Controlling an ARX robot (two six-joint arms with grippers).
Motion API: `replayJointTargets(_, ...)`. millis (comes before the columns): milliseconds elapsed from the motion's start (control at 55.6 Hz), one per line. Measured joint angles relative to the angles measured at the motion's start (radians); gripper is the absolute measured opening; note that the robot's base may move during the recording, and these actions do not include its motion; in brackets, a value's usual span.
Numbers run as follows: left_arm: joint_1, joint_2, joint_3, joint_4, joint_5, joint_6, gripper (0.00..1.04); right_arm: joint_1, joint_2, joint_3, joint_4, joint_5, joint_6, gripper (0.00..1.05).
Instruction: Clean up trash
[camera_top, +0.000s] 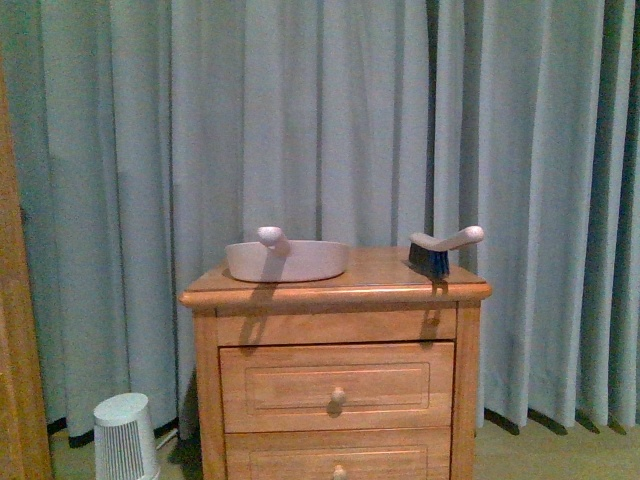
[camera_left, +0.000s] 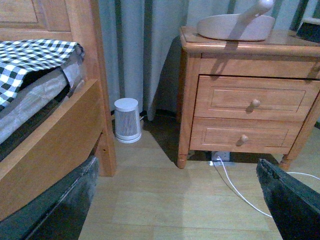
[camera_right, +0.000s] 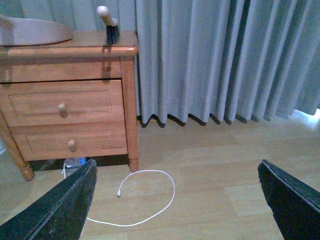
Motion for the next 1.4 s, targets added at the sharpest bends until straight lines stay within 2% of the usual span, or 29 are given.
replayJointTargets(1403,0.0,0.0,0.0,0.0,0.0,0.0,0.97,0.0,0.0,0.0,0.0,0.0,0.0,0.97)
